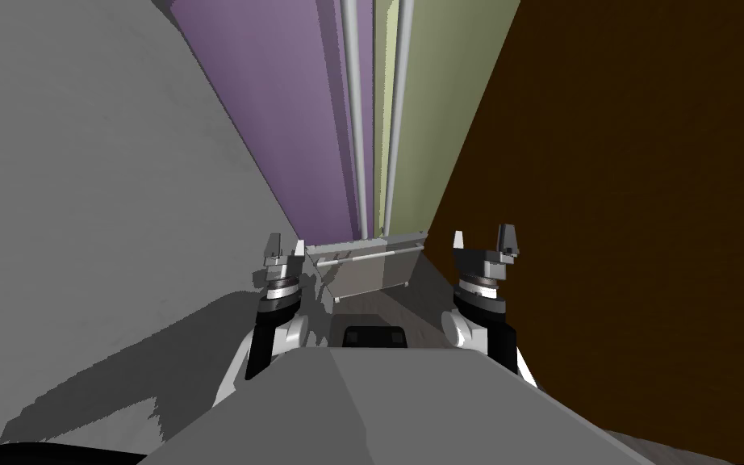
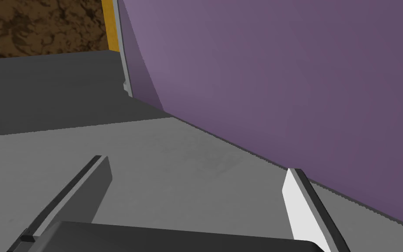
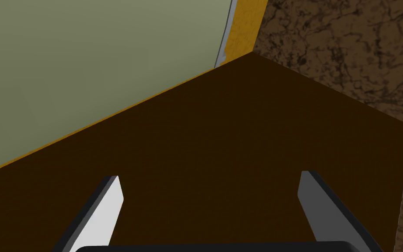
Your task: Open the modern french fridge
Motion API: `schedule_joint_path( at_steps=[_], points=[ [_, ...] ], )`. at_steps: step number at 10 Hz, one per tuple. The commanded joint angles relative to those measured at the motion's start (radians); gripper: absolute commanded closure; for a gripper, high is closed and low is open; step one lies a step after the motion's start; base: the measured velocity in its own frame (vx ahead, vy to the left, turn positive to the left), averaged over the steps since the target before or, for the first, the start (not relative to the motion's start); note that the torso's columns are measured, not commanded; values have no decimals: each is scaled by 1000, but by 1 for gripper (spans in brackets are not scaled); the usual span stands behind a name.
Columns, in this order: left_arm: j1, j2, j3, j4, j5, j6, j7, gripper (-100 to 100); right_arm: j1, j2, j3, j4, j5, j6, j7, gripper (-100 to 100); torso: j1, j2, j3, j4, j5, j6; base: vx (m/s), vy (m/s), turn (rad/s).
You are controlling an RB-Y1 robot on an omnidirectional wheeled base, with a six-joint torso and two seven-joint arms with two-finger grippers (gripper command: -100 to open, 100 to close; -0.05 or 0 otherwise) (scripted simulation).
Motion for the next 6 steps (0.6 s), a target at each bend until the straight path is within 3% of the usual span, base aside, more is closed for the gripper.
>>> schedule_joint_path(
  at_steps=[1,6],
  points=[
    [0,0,0,0,0,0,0,0,0,0,0,0,0,0,0,0,0,40,-82,41,0,0,0,0,0],
    [0,0,0,0,0,0,0,0,0,0,0,0,0,0,0,0,0,396,-792,396,0,0,0,0,0]
  ],
)
